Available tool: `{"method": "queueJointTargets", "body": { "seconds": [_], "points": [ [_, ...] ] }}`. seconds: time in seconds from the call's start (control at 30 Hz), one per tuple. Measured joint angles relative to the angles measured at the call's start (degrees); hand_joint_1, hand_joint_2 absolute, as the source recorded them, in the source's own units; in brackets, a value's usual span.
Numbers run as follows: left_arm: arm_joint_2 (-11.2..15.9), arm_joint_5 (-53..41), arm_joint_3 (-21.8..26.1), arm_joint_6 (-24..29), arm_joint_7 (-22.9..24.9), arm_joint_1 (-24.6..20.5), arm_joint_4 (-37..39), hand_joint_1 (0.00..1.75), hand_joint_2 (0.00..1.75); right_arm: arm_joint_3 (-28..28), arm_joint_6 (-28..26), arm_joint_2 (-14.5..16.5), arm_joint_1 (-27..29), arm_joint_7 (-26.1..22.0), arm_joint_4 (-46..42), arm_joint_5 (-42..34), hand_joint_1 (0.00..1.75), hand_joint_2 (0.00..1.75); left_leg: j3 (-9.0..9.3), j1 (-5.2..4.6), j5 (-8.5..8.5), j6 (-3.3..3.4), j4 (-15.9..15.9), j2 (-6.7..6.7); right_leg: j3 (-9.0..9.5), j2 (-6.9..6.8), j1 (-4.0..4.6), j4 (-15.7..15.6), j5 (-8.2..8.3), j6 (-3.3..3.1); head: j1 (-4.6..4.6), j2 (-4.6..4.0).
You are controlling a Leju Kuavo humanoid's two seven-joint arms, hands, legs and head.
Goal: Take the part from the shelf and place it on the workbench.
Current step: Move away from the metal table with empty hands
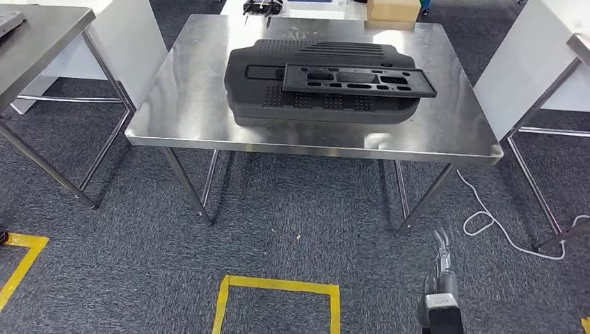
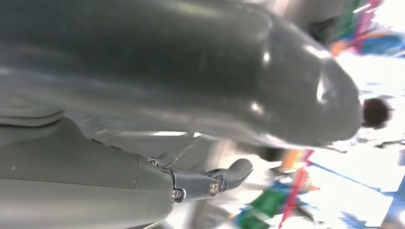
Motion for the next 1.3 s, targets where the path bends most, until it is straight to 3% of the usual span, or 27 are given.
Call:
{"method": "queueJointTargets", "body": {
  "seconds": [0.1,0.13,0.17,0.2,0.27,0.33,0.43,0.47,0.5,0.57,0.63,0.67,0.7,0.77,0.83,0.97,1.17,1.2,1.27,1.3],
  "points": [
    [0.01,-0.60,0.03,0.03,-0.03,0.03,0.01,0.00,0.00,-5.23,0.75,1.08,-3.30,-0.61,11.35,3.02,0.00,0.00,-3.15,0.06,-6.92,-0.32,10.10,0.01,-1.02,-0.10,0.04,0.04,1.16,-0.66,-0.16,0.00],
    [0.00,-0.79,0.05,0.04,-0.03,0.04,0.01,0.00,0.00,-7.05,0.85,1.23,-4.59,-1.13,15.75,4.07,0.00,0.00,-3.39,0.08,-7.89,-0.41,12.22,0.02,-1.45,-0.13,0.11,0.16,1.41,-0.59,-0.14,0.00],
    [-0.01,-0.98,0.08,0.05,-0.03,0.04,0.02,0.00,0.00,-8.96,0.80,1.30,-5.97,-1.75,20.48,5.19,0.00,0.00,-2.60,0.12,-7.80,-0.47,12.28,0.03,-1.86,-0.14,0.11,0.32,1.61,-0.48,-0.15,0.00],
    [0.00,-1.20,0.11,0.07,-0.03,0.04,0.02,0.00,0.00,-10.82,0.63,1.31,-7.41,-2.34,25.24,6.22,0.00,0.00,-0.68,0.16,-6.83,-0.49,10.12,0.05,-2.22,-0.14,0.06,0.55,1.77,-0.32,-0.16,0.00],
    [0.00,-1.59,0.20,0.15,-0.03,-0.07,0.02,0.00,0.00,-14.41,-0.07,1.09,-10.32,-3.40,34.96,7.66,0.00,0.00,4.39,0.15,-4.69,-0.45,2.72,0.00,-2.88,-0.12,0.05,1.24,1.96,0.03,-0.18,0.00],
    [-0.03,-1.84,0.29,0.25,-0.01,-0.21,0.02,0.00,0.00,-17.45,-1.11,0.61,-13.00,-4.20,43.78,8.47,0.00,0.00,6.65,-0.12,-3.82,0.05,-1.44,-0.18,-3.50,-0.14,0.19,1.88,2.17,0.56,-0.10,0.00],
    [-0.04,-2.30,0.37,0.35,0.05,-0.29,0.02,0.00,0.00,-20.97,-2.76,-0.22,-16.05,-4.16,55.06,9.39,0.00,0.00,5.93,-0.50,-2.98,1.47,-1.79,-0.23,-4.18,-0.10,0.03,2.01,2.73,1.77,-0.09,0.00],
    [-0.04,-2.43,0.39,0.36,0.07,-0.36,0.02,0.00,0.00,-21.90,-3.23,-0.43,-16.70,-3.68,58.23,9.72,0.00,0.00,5.59,-0.46,-2.55,2.00,-1.91,-0.20,-4.70,-0.04,-0.03,2.60,2.24,1.96,-0.05,0.00],
    [-0.05,-2.51,0.43,0.37,0.09,-0.43,0.02,0.00,0.00,-22.68,-3.61,-0.66,-17.20,-3.07,60.90,10.04,0.00,0.00,5.15,-0.36,-2.09,2.55,-2.03,-0.17,-5.56,0.02,-0.07,4.15,1.07,1.93,0.05,0.00],
    [-0.05,-2.67,0.49,0.38,0.11,-0.53,0.02,0.00,0.00,-23.83,-4.16,-1.01,-18.08,-1.90,65.34,10.60,0.00,0.00,4.02,-0.29,-1.26,3.10,-2.09,-0.13,-8.28,0.08,-0.12,10.40,-2.85,1.47,0.32,0.00],
    [-0.05,-2.75,0.54,0.39,0.12,-0.53,0.02,0.00,0.00,-24.67,-4.54,-1.28,-18.68,-0.91,68.75,10.96,0.00,0.00,2.80,-0.32,-0.47,3.13,-2.06,-0.04,-10.31,0.09,-0.15,16.71,-5.87,1.42,0.39,0.00],
    [-0.07,-2.76,0.55,0.42,0.11,-0.53,0.02,0.00,0.00,-24.99,-4.87,-1.36,-18.81,-0.24,70.02,11.21,0.00,0.00,2.25,-0.32,-0.08,3.07,-2.05,0.00,-9.98,0.09,-0.16,17.36,-6.23,1.68,0.39,0.00],
    [-0.09,-2.78,0.57,0.45,0.11,-0.53,0.02,0.00,0.00,-25.24,-5.31,-1.42,-18.90,0.62,71.07,11.51,0.00,0.00,1.79,-0.32,0.30,2.96,-2.04,0.00,-8.42,0.09,-0.16,15.62,-5.79,2.07,0.39,0.00],
    [-0.18,-2.81,0.63,0.55,0.10,-0.56,0.02,0.00,0.00,-25.73,-6.36,-1.51,-19.30,2.78,72.72,12.19,0.00,0.00,1.18,-0.33,1.00,2.58,-2.03,-0.01,-2.94,0.09,-0.15,7.39,-3.96,2.60,0.39,0.00],
    [-0.25,-2.84,0.73,0.71,0.10,-0.61,0.02,0.00,0.00,-26.13,-7.09,-1.51,-19.80,4.89,74.01,12.67,0.00,0.00,1.00,-0.47,1.60,1.91,-2.08,0.04,0.57,0.13,0.19,1.45,-2.63,2.31,0.23,0.00],
    [-0.40,-2.84,0.82,1.03,0.10,-0.66,0.02,0.00,0.00,-26.52,-7.56,-1.42,-19.96,6.88,75.79,12.94,0.00,0.00,1.11,-0.34,2.74,0.50,-2.69,0.05,0.54,0.16,0.72,0.62,-1.58,0.94,0.03,0.00],
    [-0.42,-2.84,0.84,1.07,0.10,-0.58,0.03,0.00,0.00,-26.60,-7.61,-1.36,-20.02,6.96,76.14,12.95,0.00,0.00,0.88,-0.31,2.63,0.17,-2.54,0.04,0.54,0.11,0.37,0.33,-1.02,0.50,-0.01,0.00],
    [-0.41,-2.84,0.85,1.07,0.10,-0.56,0.03,0.00,0.00,-26.66,-7.63,-1.32,-20.05,6.98,76.26,12.95,0.00,0.00,0.59,-0.28,1.75,0.11,-1.85,0.05,0.54,0.07,0.16,0.27,-0.77,0.26,-0.05,0.00],
    [-0.40,-2.84,0.97,1.08,0.12,-0.52,0.04,0.00,0.00,-26.89,-7.74,-1.22,-20.07,7.07,76.88,12.95,0.00,0.00,-0.87,-0.15,-3.16,-0.21,4.70,0.05,-0.17,-0.09,-0.05,0.38,0.12,-0.41,-0.22,0.00],
    [-0.39,-2.84,1.08,1.08,0.14,-0.53,0.04,0.00,0.00,-27.04,-7.78,-1.20,-20.06,7.41,77.24,12.95,0.00,0.00,0.22,-0.06,-4.50,-0.37,5.80,0.06,-0.83,-0.12,0.02,0.67,0.52,-0.58,-0.26,0.00]
  ]
}}
